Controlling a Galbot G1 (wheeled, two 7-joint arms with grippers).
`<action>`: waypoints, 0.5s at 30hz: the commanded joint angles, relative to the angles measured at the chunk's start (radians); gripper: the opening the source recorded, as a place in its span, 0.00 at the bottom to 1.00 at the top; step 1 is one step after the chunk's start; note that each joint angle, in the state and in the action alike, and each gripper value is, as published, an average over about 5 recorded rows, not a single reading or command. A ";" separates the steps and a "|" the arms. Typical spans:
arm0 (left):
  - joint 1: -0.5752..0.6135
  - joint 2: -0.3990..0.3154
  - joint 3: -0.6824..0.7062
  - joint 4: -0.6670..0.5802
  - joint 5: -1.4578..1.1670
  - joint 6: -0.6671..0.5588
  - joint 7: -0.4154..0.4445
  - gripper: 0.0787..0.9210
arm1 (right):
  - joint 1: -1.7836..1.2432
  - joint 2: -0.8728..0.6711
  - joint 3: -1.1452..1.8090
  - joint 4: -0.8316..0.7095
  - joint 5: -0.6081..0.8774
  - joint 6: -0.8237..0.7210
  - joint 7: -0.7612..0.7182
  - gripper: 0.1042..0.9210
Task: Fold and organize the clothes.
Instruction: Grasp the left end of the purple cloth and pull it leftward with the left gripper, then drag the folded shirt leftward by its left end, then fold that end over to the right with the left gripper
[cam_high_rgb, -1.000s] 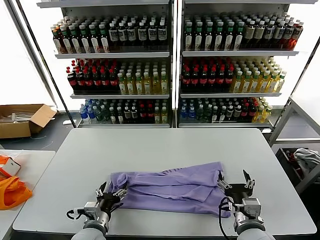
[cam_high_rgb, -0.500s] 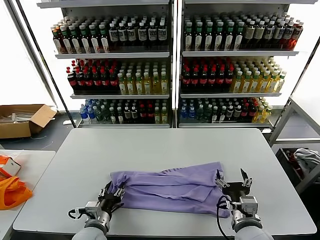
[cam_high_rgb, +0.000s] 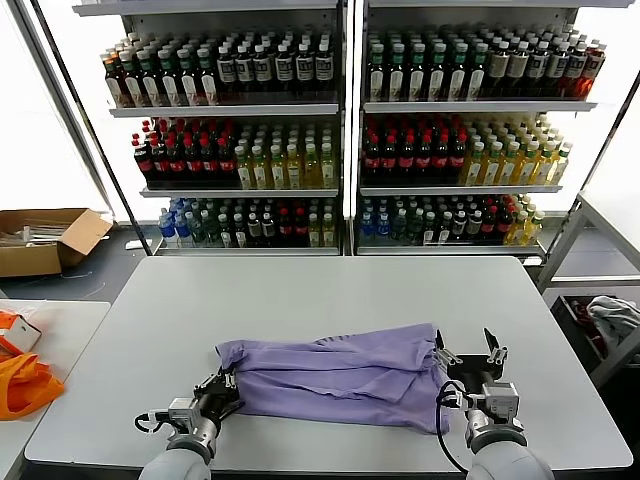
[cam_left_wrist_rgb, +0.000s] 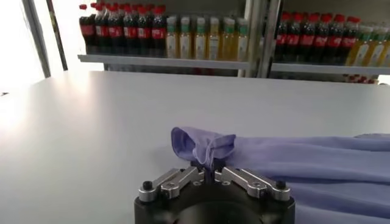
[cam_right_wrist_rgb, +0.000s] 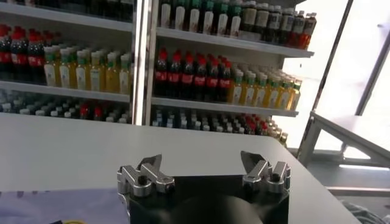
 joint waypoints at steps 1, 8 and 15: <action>-0.013 0.088 -0.135 -0.058 -0.028 -0.012 -0.011 0.06 | 0.014 0.001 0.000 -0.008 0.009 0.003 -0.001 0.88; -0.032 0.275 -0.344 -0.043 -0.143 0.001 -0.014 0.06 | 0.040 0.004 -0.016 -0.008 0.010 -0.004 0.000 0.88; -0.069 0.409 -0.416 -0.017 -0.159 0.017 -0.010 0.06 | 0.048 0.008 -0.019 -0.011 0.010 0.005 -0.012 0.88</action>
